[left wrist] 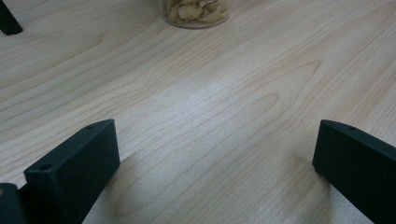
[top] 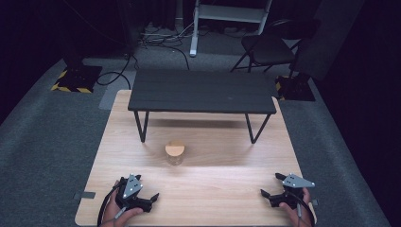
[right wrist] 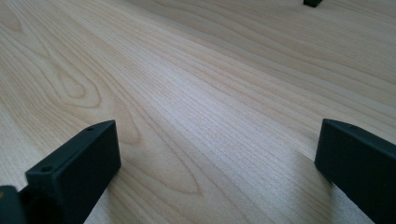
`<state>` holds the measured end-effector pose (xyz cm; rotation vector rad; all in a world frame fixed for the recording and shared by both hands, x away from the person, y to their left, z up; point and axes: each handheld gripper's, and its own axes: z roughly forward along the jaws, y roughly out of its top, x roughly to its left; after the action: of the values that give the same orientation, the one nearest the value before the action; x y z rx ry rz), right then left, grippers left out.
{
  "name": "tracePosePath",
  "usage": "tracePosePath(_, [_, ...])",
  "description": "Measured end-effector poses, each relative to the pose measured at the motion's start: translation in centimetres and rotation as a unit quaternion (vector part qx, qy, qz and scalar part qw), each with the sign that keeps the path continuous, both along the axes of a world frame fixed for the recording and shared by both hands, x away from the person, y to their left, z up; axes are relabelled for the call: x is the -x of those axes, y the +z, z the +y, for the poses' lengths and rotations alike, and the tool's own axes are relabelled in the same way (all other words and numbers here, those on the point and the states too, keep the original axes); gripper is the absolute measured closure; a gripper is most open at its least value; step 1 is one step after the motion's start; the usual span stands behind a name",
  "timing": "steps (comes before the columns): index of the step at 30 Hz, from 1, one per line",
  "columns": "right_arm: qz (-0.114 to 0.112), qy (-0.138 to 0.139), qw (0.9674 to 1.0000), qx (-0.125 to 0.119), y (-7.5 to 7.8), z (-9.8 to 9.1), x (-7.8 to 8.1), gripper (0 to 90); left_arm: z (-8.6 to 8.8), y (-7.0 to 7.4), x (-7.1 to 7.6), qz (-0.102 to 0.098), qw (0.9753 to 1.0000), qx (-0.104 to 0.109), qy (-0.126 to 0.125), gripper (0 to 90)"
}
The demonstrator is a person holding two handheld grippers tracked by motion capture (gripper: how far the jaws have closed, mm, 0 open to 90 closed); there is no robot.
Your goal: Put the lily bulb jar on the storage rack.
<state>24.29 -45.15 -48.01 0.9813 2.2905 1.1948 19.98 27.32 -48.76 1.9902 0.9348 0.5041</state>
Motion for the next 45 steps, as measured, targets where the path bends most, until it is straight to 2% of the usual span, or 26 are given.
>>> tracePosePath(14, [0.0, 0.0, 1.0, 0.0, 0.0, 0.0, 0.0, 0.0, 0.0, 0.0, -0.1, 0.0, 1.0, 0.0, -0.001, 0.5])
tracePosePath(17, [0.0, 0.0, 1.0, 0.0, 0.0, 0.0, 0.0, 0.0, -0.1, 0.5, -0.4, 0.009, 0.9999, -0.005, 0.001, 0.5])
tracePosePath(19, [0.0, -0.001, 1.0, 0.0, 0.0, 0.0, 0.0, 0.0, -0.1, 0.6, -0.5, 0.013, 0.9999, -0.001, 0.002, 1.1])
tracePosePath(20, [0.0, -0.001, 1.0, 0.0, 0.0, 0.0, 0.0, 0.0, -0.3, 1.2, -0.8, 0.001, 1.0, -0.009, -0.002, 1.4])
tracePosePath(21, [0.0, -0.001, 1.0, 0.0, 0.0, 0.0, 0.0, 0.0, -0.3, 1.2, -0.8, 0.001, 1.0, -0.009, -0.002, 0.9])
tracePosePath(22, [0.0, -0.001, 1.0, 0.0, 0.0, 0.0, 0.0, 0.0, -0.3, 1.7, -1.2, -0.008, 1.0, 0.003, -0.005, 1.0])
tracePosePath(23, [0.0, -0.001, 1.0, 0.0, 0.0, 0.0, 0.0, 0.0, -0.3, 1.7, -1.2, -0.008, 1.0, 0.003, -0.005, 1.1])
tracePosePath(26, [0.0, -0.001, 1.0, 0.0, 0.0, 0.0, 0.0, 0.0, -0.7, 2.6, -2.2, -0.023, 0.9997, -0.001, -0.01, 0.8])
tracePosePath(28, [0.0, -0.001, 1.0, 0.0, 0.0, 0.0, 0.0, 0.0, -1.3, 3.7, -3.7, -0.028, 0.9993, -0.001, -0.026, 0.7])
tracePosePath(29, [0.0, -0.001, 1.0, 0.0, 0.0, 0.0, 0.0, 0.0, -1.3, 3.7, -3.7, -0.028, 0.9993, -0.001, -0.026, 0.8])
tracePosePath(31, [0.0, -0.001, 1.0, 0.0, 0.0, 0.0, 0.0, 0.0, -2.1, 4.5, -4.9, -0.029, 0.9987, -0.012, -0.039, 0.8])
tracePosePath(34, [0.0, -0.001, 1.0, 0.0, 0.0, 0.0, 0.0, 0.0, -3.2, 5.7, -6.9, -0.026, 0.9983, -0.018, -0.049, 1.0])
tracePosePath(35, [0.0, -0.001, 1.0, 0.0, 0.0, 0.0, 0.0, 0.0, -3.2, 5.7, -6.9, -0.026, 0.9983, -0.018, -0.049, 0.9])
tracePosePath(40, [0.0, -0.001, 1.0, 0.0, 0.0, 0.0, 0.0, 0.0, -4.1, 6.8, -9.1, -0.022, 0.9978, -0.015, -0.061, 0.8])
tracePosePath(41, [0.0, -0.001, 1.0, 0.0, 0.0, 0.0, 0.0, 0.0, -4.4, 7.1, -10.2, -0.014, 0.9974, -0.013, -0.069, 0.8])
tracePosePath(43, [0.0, -0.001, 1.0, 0.0, 0.0, 0.0, 0.0, 0.0, -4.6, 7.2, -10.5, -0.013, 0.9973, -0.014, -0.071, 0.8])
tracePosePath(45, [0.0, -0.001, 1.0, 0.0, 0.0, 0.0, 0.0, 0.0, -5.0, 7.4, -11.4, -0.003, 0.9967, -0.017, -0.079, 1.0])
